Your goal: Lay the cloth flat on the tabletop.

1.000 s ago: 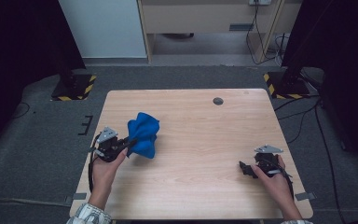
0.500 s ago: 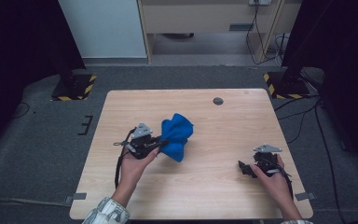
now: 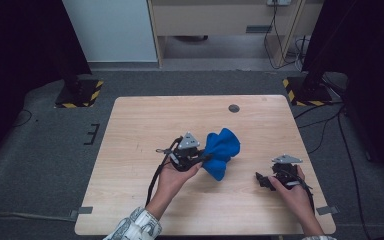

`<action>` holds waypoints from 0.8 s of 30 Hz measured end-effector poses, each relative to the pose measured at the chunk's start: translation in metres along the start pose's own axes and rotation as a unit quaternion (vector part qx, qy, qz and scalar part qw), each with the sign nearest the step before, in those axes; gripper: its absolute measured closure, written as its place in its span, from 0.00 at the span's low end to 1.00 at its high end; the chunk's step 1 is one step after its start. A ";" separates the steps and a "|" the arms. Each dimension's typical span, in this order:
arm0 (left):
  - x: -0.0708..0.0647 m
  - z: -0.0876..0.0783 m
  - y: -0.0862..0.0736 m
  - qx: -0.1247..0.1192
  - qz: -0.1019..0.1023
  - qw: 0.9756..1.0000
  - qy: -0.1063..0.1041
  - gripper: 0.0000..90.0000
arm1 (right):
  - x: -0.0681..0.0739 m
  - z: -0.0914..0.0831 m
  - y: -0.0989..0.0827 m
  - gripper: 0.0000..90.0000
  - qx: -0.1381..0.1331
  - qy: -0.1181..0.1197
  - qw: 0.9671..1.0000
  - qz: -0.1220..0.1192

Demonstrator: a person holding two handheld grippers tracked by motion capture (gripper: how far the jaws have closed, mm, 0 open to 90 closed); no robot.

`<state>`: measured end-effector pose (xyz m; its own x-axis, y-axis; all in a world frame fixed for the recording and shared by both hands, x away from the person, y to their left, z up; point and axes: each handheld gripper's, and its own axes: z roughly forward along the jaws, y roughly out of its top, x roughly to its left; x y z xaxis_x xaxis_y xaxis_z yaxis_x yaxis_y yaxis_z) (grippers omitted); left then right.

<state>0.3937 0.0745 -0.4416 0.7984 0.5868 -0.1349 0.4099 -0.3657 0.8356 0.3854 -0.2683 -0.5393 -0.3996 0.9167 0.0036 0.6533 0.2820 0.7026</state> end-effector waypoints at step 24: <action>0.032 0.052 -0.054 0.073 -0.013 0.995 0.067 0.52 | 0.000 0.000 0.000 0.01 -0.001 -0.001 1.000 0.000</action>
<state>0.4206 0.0752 -0.5188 0.7248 0.6850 -0.0744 0.4970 -0.4450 0.7450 0.3851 -0.2680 -0.5393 -0.3986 0.9171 0.0015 0.6523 0.2824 0.7034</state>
